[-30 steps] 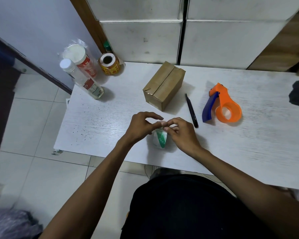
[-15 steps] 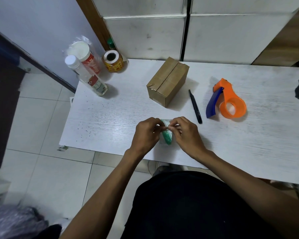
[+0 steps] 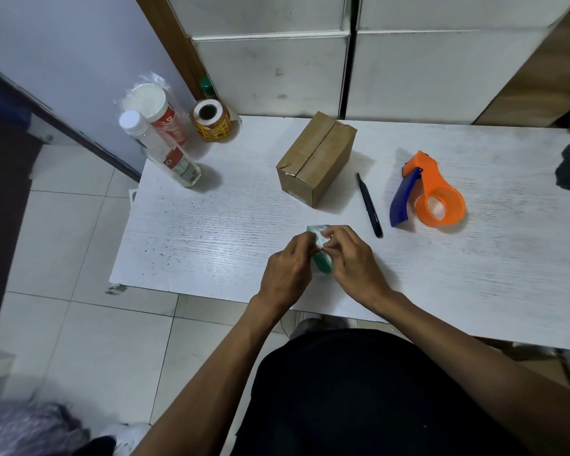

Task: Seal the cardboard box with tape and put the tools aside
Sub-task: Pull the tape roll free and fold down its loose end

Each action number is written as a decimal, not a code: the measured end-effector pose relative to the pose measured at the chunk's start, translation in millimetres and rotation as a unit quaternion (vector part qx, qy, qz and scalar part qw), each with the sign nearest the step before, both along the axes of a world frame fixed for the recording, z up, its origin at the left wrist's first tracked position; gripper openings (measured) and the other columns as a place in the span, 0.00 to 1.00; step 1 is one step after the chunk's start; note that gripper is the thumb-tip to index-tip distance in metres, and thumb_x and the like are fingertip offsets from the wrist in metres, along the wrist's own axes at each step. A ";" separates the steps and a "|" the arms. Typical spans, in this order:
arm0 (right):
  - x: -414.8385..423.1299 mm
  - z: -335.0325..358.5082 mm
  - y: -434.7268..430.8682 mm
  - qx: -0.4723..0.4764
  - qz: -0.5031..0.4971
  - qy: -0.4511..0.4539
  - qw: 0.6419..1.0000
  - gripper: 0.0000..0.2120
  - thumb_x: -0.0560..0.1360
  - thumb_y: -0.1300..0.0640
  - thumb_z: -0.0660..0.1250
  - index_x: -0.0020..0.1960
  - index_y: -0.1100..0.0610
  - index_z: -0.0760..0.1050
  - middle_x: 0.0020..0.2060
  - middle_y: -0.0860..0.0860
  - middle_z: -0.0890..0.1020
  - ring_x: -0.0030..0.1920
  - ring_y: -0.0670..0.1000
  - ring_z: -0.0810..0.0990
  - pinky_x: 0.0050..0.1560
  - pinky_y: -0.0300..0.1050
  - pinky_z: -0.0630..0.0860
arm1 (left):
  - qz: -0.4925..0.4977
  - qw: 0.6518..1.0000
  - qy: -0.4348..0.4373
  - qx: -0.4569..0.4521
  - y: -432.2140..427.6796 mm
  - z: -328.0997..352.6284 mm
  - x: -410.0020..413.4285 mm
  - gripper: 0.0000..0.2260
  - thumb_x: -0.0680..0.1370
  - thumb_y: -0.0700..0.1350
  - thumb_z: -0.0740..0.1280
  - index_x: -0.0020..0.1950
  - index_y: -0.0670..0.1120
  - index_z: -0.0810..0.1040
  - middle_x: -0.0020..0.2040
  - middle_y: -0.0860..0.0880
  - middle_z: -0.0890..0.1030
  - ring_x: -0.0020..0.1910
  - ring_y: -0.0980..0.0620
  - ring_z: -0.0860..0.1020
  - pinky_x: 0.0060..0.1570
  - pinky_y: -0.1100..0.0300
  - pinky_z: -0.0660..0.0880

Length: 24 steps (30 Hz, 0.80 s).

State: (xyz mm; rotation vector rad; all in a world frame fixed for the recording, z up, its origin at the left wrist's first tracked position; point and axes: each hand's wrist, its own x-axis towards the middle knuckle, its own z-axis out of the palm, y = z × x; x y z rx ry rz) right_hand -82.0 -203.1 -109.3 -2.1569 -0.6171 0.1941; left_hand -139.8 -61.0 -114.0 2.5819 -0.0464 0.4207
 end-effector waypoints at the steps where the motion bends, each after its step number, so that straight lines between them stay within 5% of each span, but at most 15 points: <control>1: -0.6 -0.4 -1.6 0.008 0.000 0.006 1.000 0.08 0.74 0.73 0.65 0.51 0.64 0.74 0.51 0.57 0.78 0.47 0.44 0.76 0.48 0.23 0.69 | 0.002 1.000 0.003 -0.015 0.8 -2.2 -1.1 0.07 0.77 0.38 0.61 0.54 0.42 0.72 0.44 0.42 0.84 0.28 0.42 0.78 0.26 0.63 0.66; 4: -0.4 -0.4 -7.3 0.036 0.000 0.021 0.999 0.03 0.74 0.69 0.67 0.46 0.64 0.75 0.53 0.56 0.78 0.52 0.49 0.79 0.51 0.32 0.77 | 0.017 0.994 0.014 -0.104 3.1 -6.1 -2.5 0.08 0.77 0.36 0.70 0.56 0.39 0.80 0.50 0.42 0.85 0.42 0.44 0.85 0.37 0.55 0.82; 9: 0.0 2.8 -21.1 0.062 -0.029 0.102 0.992 0.02 0.72 0.63 0.73 0.44 0.59 0.80 0.53 0.51 0.78 0.52 0.47 0.81 0.52 0.37 0.80 | 0.061 0.971 0.016 -0.230 1.3 -1.3 -13.9 0.10 0.72 0.37 0.78 0.52 0.41 0.86 0.50 0.47 0.87 0.48 0.56 0.85 0.50 0.62 0.81; 15: -10.6 7.3 -27.8 0.098 -0.071 0.160 0.980 0.05 0.69 0.64 0.77 0.44 0.62 0.85 0.49 0.51 0.82 0.50 0.39 0.81 0.47 0.30 0.78 | 0.070 0.972 0.004 -0.225 -3.9 2.2 -22.2 0.05 0.71 0.38 0.78 0.46 0.42 0.87 0.49 0.47 0.87 0.49 0.54 0.84 0.50 0.61 0.80; 24: -13.7 9.6 -30.3 0.129 -0.100 0.225 0.961 0.08 0.65 0.62 0.79 0.44 0.56 0.86 0.45 0.49 0.85 0.44 0.46 0.86 0.49 0.40 0.82 | 0.012 0.983 0.045 -0.179 6.7 4.5 -18.7 0.05 0.72 0.40 0.78 0.45 0.41 0.86 0.52 0.45 0.84 0.51 0.52 0.82 0.52 0.73 0.72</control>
